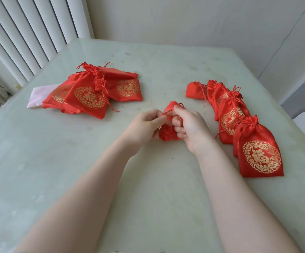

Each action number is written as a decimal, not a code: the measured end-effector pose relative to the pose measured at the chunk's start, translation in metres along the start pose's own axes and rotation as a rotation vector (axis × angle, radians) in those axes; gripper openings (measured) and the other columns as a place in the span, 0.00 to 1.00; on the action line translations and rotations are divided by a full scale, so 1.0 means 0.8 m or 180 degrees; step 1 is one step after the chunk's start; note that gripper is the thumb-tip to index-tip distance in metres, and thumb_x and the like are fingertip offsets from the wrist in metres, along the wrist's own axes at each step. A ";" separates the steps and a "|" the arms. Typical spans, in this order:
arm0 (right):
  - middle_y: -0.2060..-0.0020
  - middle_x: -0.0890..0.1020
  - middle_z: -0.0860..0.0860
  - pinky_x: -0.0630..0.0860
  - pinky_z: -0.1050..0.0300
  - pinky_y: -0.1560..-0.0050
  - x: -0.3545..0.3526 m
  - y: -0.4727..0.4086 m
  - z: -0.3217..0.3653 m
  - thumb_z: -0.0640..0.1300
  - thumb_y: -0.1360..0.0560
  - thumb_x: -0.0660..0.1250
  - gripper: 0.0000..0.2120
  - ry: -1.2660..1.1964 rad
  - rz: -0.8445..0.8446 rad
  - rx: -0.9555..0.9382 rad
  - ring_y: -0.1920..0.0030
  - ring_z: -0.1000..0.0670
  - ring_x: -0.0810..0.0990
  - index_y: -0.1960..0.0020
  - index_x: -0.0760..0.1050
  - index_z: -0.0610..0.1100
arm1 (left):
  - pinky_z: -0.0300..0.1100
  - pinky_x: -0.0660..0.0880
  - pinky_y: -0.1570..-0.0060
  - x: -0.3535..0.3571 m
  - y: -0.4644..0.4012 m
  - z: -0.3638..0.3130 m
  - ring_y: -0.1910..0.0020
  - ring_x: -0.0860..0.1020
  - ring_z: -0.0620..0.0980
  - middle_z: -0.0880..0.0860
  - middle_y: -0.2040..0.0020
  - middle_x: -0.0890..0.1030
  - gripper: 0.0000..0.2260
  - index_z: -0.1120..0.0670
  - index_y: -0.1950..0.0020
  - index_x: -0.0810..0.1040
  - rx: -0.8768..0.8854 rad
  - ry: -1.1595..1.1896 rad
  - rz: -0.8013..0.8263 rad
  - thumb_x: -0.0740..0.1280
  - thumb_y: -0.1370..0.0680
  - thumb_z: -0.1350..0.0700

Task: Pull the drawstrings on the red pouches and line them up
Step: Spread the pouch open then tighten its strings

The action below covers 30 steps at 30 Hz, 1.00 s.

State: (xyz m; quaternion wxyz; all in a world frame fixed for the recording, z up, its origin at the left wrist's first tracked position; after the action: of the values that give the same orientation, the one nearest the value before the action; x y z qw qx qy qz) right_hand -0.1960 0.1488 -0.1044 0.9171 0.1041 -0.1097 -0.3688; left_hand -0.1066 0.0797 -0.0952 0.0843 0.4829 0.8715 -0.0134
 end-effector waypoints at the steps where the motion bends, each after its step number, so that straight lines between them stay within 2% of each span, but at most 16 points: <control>1: 0.81 0.63 0.55 0.51 0.67 0.83 -0.003 0.000 0.000 0.39 0.24 0.57 0.11 0.0238 -0.0151 -0.0046 0.83 0.59 0.55 0.61 0.75 0.43 | 0.32 0.62 0.75 -0.002 0.001 0.001 0.77 0.66 0.42 0.51 0.66 0.78 0.11 0.55 0.63 0.72 -0.0074 0.0352 0.0016 0.59 0.20 0.62; 4: 0.77 0.68 0.52 0.54 0.67 0.83 -0.003 0.001 0.002 0.33 0.30 0.55 0.13 0.0567 -0.0213 -0.0105 0.81 0.57 0.59 0.62 0.76 0.44 | 0.34 0.60 0.75 -0.005 0.004 0.006 0.78 0.65 0.43 0.51 0.70 0.78 0.11 0.57 0.62 0.72 -0.0311 0.1271 0.0166 0.57 0.20 0.62; 6: 0.77 0.71 0.52 0.55 0.66 0.80 -0.001 0.004 0.005 0.30 0.31 0.54 0.15 0.0641 -0.0137 -0.0211 0.78 0.55 0.60 0.62 0.76 0.44 | 0.35 0.58 0.76 -0.003 0.005 0.009 0.79 0.62 0.43 0.49 0.75 0.73 0.11 0.57 0.61 0.71 -0.0459 0.1419 0.0205 0.56 0.20 0.61; 8: 0.78 0.72 0.52 0.56 0.63 0.76 -0.002 0.008 0.012 0.29 0.31 0.53 0.14 0.0539 -0.0143 -0.0408 0.76 0.53 0.62 0.63 0.75 0.42 | 0.34 0.56 0.77 -0.002 0.005 0.012 0.80 0.59 0.43 0.47 0.78 0.67 0.12 0.56 0.62 0.70 -0.0541 0.1051 0.0061 0.57 0.19 0.60; 10: 0.78 0.74 0.52 0.60 0.61 0.73 -0.003 0.015 0.021 0.29 0.28 0.52 0.14 0.0275 -0.0044 -0.0664 0.76 0.53 0.66 0.62 0.74 0.41 | 0.34 0.56 0.77 -0.002 0.004 0.013 0.80 0.58 0.42 0.44 0.79 0.64 0.13 0.55 0.65 0.71 -0.0465 0.0342 -0.0144 0.58 0.20 0.59; 12: 0.74 0.76 0.52 0.66 0.62 0.69 0.001 0.024 0.029 0.30 0.25 0.51 0.15 0.0005 0.0239 -0.0857 0.72 0.53 0.71 0.60 0.73 0.41 | 0.38 0.60 0.73 0.002 0.007 0.010 0.79 0.61 0.41 0.43 0.81 0.66 0.14 0.52 0.67 0.72 -0.0272 -0.0388 -0.0193 0.59 0.21 0.58; 14: 0.69 0.79 0.49 0.70 0.62 0.63 0.008 0.034 0.034 0.30 0.24 0.50 0.15 -0.0263 0.0565 -0.0940 0.66 0.52 0.75 0.56 0.73 0.41 | 0.40 0.62 0.69 0.009 0.012 0.005 0.77 0.64 0.41 0.43 0.80 0.68 0.13 0.51 0.67 0.72 -0.0157 -0.0775 -0.0074 0.60 0.22 0.57; 16: 0.63 0.81 0.47 0.74 0.61 0.56 0.016 0.039 0.035 0.32 0.27 0.53 0.12 -0.0594 0.0840 -0.0934 0.59 0.50 0.78 0.52 0.73 0.41 | 0.41 0.65 0.68 0.015 0.018 0.000 0.72 0.68 0.43 0.44 0.74 0.72 0.10 0.54 0.65 0.73 -0.0087 -0.1054 0.0089 0.61 0.23 0.58; 19: 0.55 0.81 0.44 0.74 0.58 0.43 0.027 0.043 0.033 0.32 0.38 0.53 0.21 -0.0963 0.1106 -0.0788 0.49 0.47 0.79 0.47 0.73 0.40 | 0.39 0.71 0.60 0.023 0.024 -0.009 0.63 0.76 0.49 0.52 0.64 0.80 0.08 0.57 0.61 0.76 0.0135 -0.1705 0.0268 0.61 0.24 0.57; 21: 0.51 0.80 0.43 0.72 0.56 0.37 0.035 0.047 0.032 0.30 0.42 0.51 0.27 -0.1083 0.1326 -0.0691 0.45 0.47 0.79 0.45 0.72 0.39 | 0.34 0.69 0.66 0.024 0.026 -0.011 0.67 0.74 0.44 0.51 0.66 0.79 0.13 0.56 0.65 0.73 0.0227 -0.1912 0.0262 0.59 0.21 0.56; 22: 0.49 0.80 0.43 0.71 0.56 0.36 0.038 0.049 0.031 0.30 0.42 0.50 0.29 -0.1080 0.1421 -0.0666 0.43 0.48 0.78 0.43 0.72 0.40 | 0.34 0.66 0.69 0.023 0.026 -0.011 0.68 0.73 0.45 0.51 0.67 0.76 0.14 0.56 0.66 0.71 0.0256 -0.1989 0.0239 0.58 0.20 0.56; 24: 0.45 0.78 0.44 0.71 0.58 0.36 0.038 0.048 0.030 0.29 0.40 0.52 0.32 -0.0834 0.1384 -0.0699 0.42 0.49 0.77 0.39 0.69 0.46 | 0.39 0.64 0.67 0.021 0.023 -0.010 0.65 0.71 0.49 0.53 0.65 0.74 0.14 0.56 0.64 0.70 0.0273 -0.2006 0.0201 0.57 0.19 0.56; 25: 0.42 0.76 0.45 0.71 0.60 0.38 0.032 0.045 0.030 0.29 0.37 0.53 0.33 -0.0500 0.1188 -0.0803 0.41 0.50 0.76 0.36 0.67 0.51 | 0.40 0.64 0.65 0.020 0.021 -0.008 0.65 0.71 0.49 0.51 0.66 0.74 0.14 0.56 0.65 0.70 0.0266 -0.1902 0.0200 0.57 0.19 0.55; 27: 0.36 0.72 0.47 0.70 0.63 0.41 0.020 0.038 0.031 0.27 0.29 0.54 0.36 0.0521 0.0691 -0.1066 0.38 0.50 0.73 0.30 0.57 0.57 | 0.40 0.64 0.67 0.016 0.018 -0.003 0.72 0.69 0.44 0.44 0.74 0.72 0.17 0.53 0.68 0.70 0.0166 -0.1438 0.0188 0.58 0.19 0.54; 29: 0.36 0.71 0.48 0.67 0.64 0.40 0.013 0.032 0.027 0.27 0.25 0.52 0.34 0.1198 0.0448 -0.1162 0.37 0.51 0.71 0.27 0.53 0.55 | 0.38 0.62 0.73 0.013 0.017 0.003 0.79 0.64 0.41 0.44 0.82 0.67 0.18 0.54 0.69 0.69 -0.0043 -0.0785 0.0152 0.57 0.19 0.54; 30: 0.40 0.74 0.48 0.66 0.64 0.40 0.013 0.030 0.024 0.27 0.24 0.53 0.30 0.1323 0.0430 -0.1176 0.39 0.52 0.72 0.28 0.58 0.51 | 0.37 0.61 0.75 0.011 0.016 0.004 0.81 0.63 0.42 0.44 0.82 0.65 0.18 0.55 0.69 0.69 -0.0109 -0.0482 0.0114 0.57 0.19 0.55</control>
State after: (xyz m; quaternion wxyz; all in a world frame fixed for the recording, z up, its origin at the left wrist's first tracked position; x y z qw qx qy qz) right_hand -0.1784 0.1566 -0.0787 0.9459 0.0010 0.1430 -0.2913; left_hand -0.0998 0.0936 -0.0989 0.1584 0.4945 0.8540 -0.0335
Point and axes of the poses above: each hand's wrist, its own y-axis away from the middle knuckle, its own x-axis out of the palm, z = x × y, the point moved 6 cm from there along -y, towards the middle knuckle
